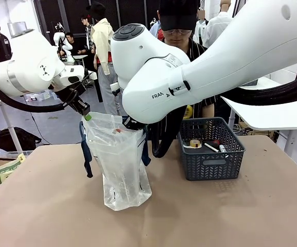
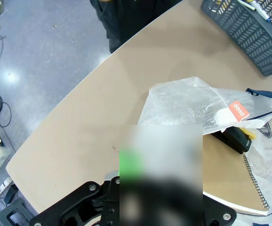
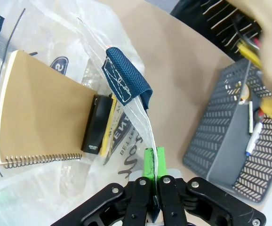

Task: Transfer purchased items from the store into the shopping bag.
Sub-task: Move the Reusable shopping bag to the right side of the table.

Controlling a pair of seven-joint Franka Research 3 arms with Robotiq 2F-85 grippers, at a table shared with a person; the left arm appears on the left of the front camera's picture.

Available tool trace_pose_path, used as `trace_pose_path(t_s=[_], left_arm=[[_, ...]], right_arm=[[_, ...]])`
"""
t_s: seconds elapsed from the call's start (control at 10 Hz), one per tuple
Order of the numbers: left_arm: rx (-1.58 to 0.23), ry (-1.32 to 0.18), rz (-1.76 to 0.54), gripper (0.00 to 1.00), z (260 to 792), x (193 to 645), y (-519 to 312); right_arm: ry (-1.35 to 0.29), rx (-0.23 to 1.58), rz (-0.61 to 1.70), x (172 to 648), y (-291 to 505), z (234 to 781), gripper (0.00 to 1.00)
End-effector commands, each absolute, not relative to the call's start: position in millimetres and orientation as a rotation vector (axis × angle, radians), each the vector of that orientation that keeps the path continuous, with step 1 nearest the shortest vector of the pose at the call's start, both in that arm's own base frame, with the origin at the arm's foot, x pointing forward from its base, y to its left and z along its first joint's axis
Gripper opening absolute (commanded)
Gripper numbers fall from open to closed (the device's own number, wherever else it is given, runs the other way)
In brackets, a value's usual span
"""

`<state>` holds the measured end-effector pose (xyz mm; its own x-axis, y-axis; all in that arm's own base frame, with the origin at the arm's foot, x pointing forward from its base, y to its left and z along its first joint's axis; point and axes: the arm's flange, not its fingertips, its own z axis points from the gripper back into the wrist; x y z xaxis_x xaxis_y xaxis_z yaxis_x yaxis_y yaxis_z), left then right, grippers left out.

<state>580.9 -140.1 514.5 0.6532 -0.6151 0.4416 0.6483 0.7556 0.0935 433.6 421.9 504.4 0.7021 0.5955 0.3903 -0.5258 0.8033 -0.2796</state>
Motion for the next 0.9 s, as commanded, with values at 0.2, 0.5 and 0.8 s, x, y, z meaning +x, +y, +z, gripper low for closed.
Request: trace_pose_path(t_s=[0.2, 0.5, 0.8], left_arm=[[-0.076, -0.491, -0.705, 0.00, 514.8, 577.2, -135.5], [-0.076, -0.491, -0.705, 0.00, 514.8, 577.2, -135.5], [-0.076, -0.491, -0.705, 0.00, 514.8, 577.2, -135.5]], right_arm=[[-0.473, -0.140, 0.635, 432.6, 417.4, 505.0, 0.00], [-0.473, -0.140, 0.635, 432.6, 417.4, 505.0, 0.00], [-0.473, -0.140, 0.635, 432.6, 417.4, 505.0, 0.00]])
